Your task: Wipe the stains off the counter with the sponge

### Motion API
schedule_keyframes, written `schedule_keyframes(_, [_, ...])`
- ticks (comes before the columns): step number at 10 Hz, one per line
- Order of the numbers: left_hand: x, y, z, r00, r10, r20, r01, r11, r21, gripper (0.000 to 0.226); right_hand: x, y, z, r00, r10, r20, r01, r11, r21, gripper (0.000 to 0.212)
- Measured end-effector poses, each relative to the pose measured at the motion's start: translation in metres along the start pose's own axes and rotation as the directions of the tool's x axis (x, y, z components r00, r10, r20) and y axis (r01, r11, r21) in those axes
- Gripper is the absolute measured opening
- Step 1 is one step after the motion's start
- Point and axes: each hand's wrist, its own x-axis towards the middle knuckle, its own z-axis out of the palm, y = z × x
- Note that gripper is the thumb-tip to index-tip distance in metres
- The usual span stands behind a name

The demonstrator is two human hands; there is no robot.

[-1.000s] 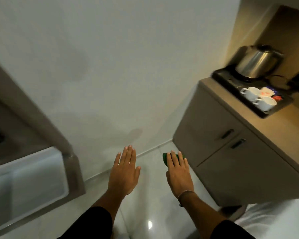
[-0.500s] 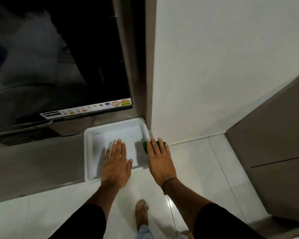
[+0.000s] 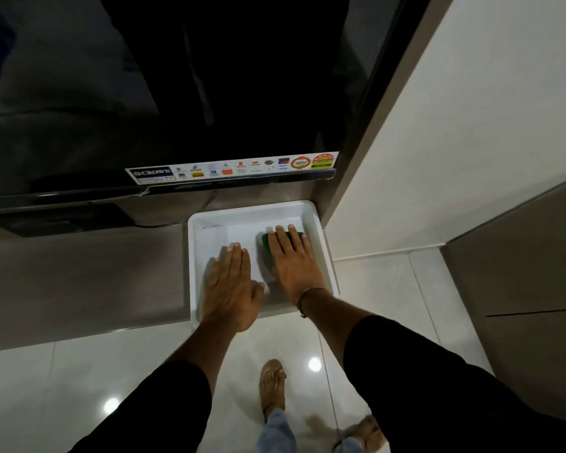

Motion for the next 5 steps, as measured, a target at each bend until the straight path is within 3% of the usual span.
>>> schedule_keyframes(4, [0.001,-0.002,-0.001,1.0,0.015,-0.004,-0.015,1.0,-0.014,0.078,0.008,0.005,0.005,0.991,0.03,0.13,-0.043,0.994,0.097,0.093])
schedule_keyframes(5, [-0.008,0.012,-0.012,0.995,0.053,-0.082,-0.049,0.998,0.049,0.078,-0.014,0.005,-0.006,0.999,0.031,0.013,-0.033,0.98,0.197,0.095])
